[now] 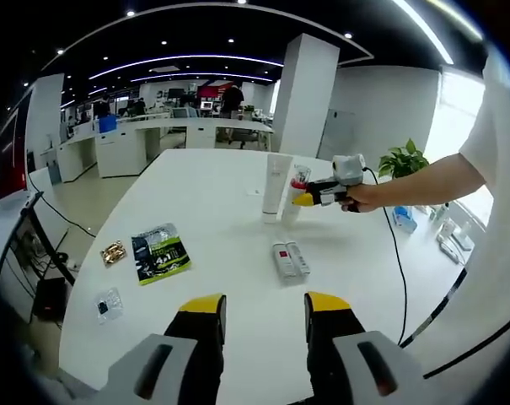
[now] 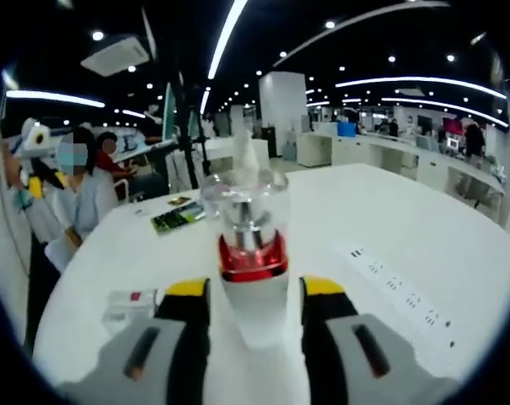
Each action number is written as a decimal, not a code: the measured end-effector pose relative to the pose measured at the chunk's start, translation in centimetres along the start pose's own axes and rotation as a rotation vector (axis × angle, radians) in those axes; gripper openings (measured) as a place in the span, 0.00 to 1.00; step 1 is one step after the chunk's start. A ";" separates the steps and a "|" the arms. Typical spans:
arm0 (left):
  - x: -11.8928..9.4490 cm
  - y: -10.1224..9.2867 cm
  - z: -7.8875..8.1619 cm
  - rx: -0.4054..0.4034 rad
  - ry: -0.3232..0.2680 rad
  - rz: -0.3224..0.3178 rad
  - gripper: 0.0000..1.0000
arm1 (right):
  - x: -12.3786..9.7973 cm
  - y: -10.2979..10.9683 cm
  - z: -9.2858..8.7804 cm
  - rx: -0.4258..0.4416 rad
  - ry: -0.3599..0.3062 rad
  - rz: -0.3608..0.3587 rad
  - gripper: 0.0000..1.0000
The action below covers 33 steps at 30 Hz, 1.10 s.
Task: Arrange the skincare products in the storage area until every visible bottle or jar stands upright without overlapping.
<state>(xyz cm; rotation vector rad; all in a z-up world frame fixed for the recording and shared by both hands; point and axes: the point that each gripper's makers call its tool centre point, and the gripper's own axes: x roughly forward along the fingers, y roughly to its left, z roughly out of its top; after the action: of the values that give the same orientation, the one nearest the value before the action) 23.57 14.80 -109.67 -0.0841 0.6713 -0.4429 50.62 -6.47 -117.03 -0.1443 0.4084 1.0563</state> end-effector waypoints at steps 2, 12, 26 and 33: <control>0.0 0.0 -0.1 0.002 -0.002 -0.004 0.37 | -0.1 0.0 -0.4 0.006 0.026 -0.008 0.40; -0.1 0.3 0.8 0.038 -0.020 -0.027 0.35 | -0.2 0.0 -2.4 -0.036 0.171 -0.042 0.34; -1.5 1.6 -1.0 0.002 -0.013 0.016 0.34 | 0.0 -0.4 -2.9 -0.076 0.202 -0.041 0.24; -1.7 1.5 -1.0 -0.001 -0.017 0.016 0.34 | 0.1 -0.2 -2.8 -0.071 0.205 -0.037 0.24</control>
<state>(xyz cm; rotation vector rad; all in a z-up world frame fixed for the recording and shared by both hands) 22.27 16.90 -109.81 -0.0834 0.6550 -0.4257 50.10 -7.40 -119.68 -0.3240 0.5511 1.0230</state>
